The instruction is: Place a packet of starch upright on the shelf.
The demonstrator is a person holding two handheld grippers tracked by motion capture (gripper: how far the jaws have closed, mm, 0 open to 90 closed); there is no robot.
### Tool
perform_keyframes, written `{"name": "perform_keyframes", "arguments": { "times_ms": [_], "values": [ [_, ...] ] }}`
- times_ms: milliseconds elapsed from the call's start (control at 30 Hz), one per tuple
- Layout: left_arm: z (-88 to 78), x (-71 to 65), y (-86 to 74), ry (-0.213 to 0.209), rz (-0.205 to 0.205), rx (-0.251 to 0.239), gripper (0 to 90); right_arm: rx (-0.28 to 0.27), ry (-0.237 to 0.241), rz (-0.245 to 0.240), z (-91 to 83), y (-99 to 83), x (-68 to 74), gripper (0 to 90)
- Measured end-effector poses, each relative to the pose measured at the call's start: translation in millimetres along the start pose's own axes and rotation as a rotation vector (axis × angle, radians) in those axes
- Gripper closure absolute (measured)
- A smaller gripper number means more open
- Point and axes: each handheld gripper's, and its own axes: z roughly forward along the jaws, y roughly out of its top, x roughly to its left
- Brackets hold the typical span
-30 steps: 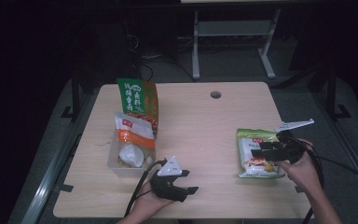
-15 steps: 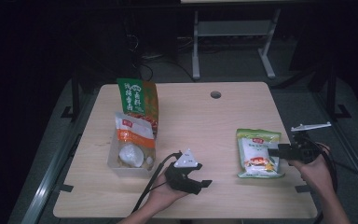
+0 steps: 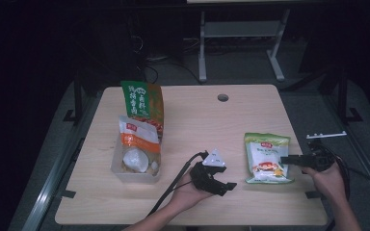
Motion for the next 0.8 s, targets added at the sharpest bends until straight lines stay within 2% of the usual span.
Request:
{"name": "perform_keyframes", "arguments": {
  "times_ms": [167, 333, 433, 600, 733, 800],
  "values": [
    [7.4, -1.6, 4.2, -0.004, -0.001, 0.007, 33.0, -0.003, 0.028, 0.02, -1.8, -4.4, 1.5, 75.3],
    [10.9, -1.0, 5.9, -0.006, -0.005, 0.016, 33.2, 0.013, 0.031, -0.004, -2.0, -7.9, 10.5, 86.5],
    [13.5, -0.8, 6.9, -0.011, -0.003, 0.024, 34.5, 0.032, 0.037, -0.034, -0.8, -10.2, 16.8, 87.3],
    [21.5, -2.9, 9.5, -0.029, -0.029, 0.03, 43.5, 0.047, 0.063, -0.041, 3.3, -15.3, 29.6, 87.5],
    [27.9, -3.8, 11.0, -0.038, -0.026, 0.045, 49.0, 0.052, 0.086, -0.057, 6.9, -19.9, 38.6, 86.7],
    [32.2, -3.8, 11.5, -0.037, -0.029, 0.063, 49.8, 0.064, 0.1, -0.067, 7.7, -20.7, 41.2, 83.6]
  ]
}}
